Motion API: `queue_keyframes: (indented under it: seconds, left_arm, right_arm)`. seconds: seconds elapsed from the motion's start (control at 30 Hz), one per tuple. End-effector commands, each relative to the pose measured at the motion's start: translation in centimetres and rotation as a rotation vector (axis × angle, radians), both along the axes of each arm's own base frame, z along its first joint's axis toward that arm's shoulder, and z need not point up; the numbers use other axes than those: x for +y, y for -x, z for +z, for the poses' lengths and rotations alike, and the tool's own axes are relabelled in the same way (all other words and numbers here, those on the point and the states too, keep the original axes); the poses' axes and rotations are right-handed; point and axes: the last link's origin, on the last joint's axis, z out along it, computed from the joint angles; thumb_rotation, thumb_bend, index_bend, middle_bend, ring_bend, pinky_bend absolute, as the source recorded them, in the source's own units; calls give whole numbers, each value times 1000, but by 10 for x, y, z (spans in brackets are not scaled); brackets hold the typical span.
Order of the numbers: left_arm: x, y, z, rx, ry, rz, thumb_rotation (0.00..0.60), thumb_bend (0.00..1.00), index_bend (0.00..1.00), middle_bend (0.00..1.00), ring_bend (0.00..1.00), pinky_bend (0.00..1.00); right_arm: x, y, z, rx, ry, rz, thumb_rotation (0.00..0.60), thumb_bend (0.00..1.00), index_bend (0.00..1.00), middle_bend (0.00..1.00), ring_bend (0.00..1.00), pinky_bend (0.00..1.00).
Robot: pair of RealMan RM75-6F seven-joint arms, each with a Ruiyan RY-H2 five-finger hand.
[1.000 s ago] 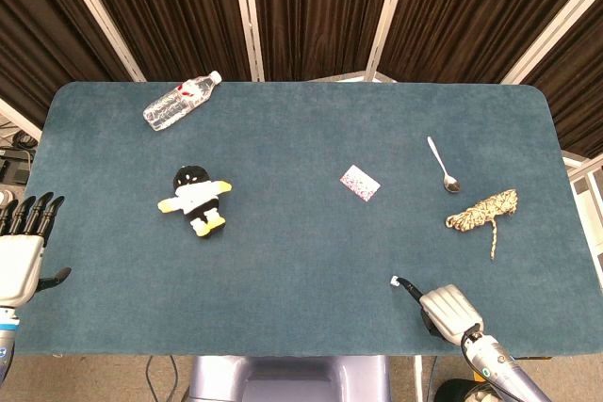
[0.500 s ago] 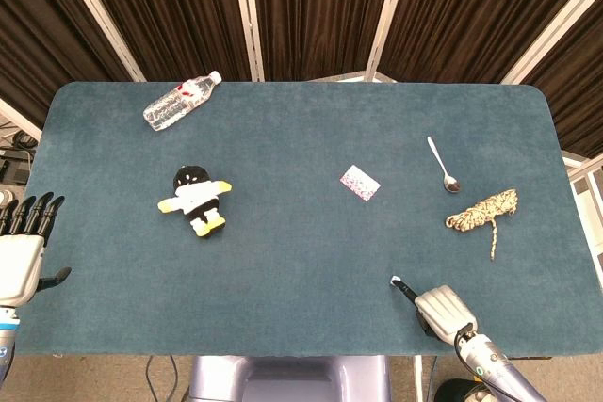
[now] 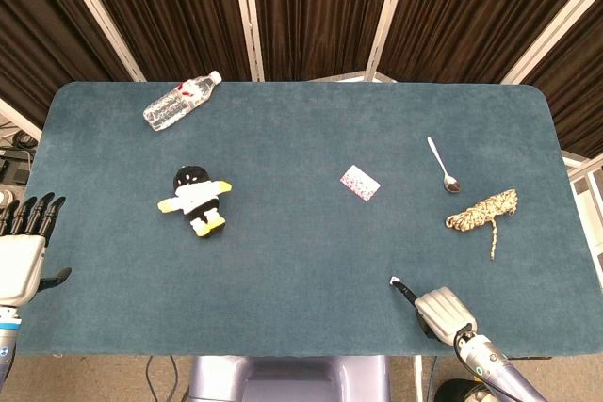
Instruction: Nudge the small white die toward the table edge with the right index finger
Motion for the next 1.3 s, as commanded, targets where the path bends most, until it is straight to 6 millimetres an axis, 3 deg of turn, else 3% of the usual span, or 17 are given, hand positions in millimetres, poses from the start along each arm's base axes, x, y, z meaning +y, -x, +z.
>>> queue_keyframes:
  seconds: [0.03,0.67,0.83,0.97,1.1,1.17,1.23,1.3]
  left_arm:
    - [0,0,0,1,0,0,600,0,0,0,0,0]
    - [0,0,-2,7,5,5,600,0,0,0,0,0]
    - [-1,-1,-2,4,4,3,600,0,0,0,0,0]
    - [-4,-2,1,-9,-1,-7,600,0,0,0,0,0]
    - [-9,0,3,-19,-1,-10,600,0,0,0,0,0]
    - [-13,2,5,-20,0,-9,600,0,0,0,0,0]
    - [-16,3,7,-21,-1,-8,600,0,0,0,0,0]
    - [-19,4,8,-24,1,-8,600,0,0,0,0,0]
  right_arm:
    - [1,0,-1,8,-14,-2,600,812,0,789,752,1000]
    - [22,-5,3,20,-83,8,600,812,0,790,754,1000]
    - [21,-15,15,-30,-26,29,600,811,0,790,754,1000]
    - [17,-30,44,-144,132,100,600,796,0,790,754,993]
    - [16,-37,66,-263,273,149,600,705,0,728,673,804]
    - [17,-36,76,-308,324,136,600,511,0,580,516,607]
    - [18,-36,85,-342,361,120,600,159,0,258,183,224]
    - [19,-34,92,-350,383,114,600,10,0,49,14,23]
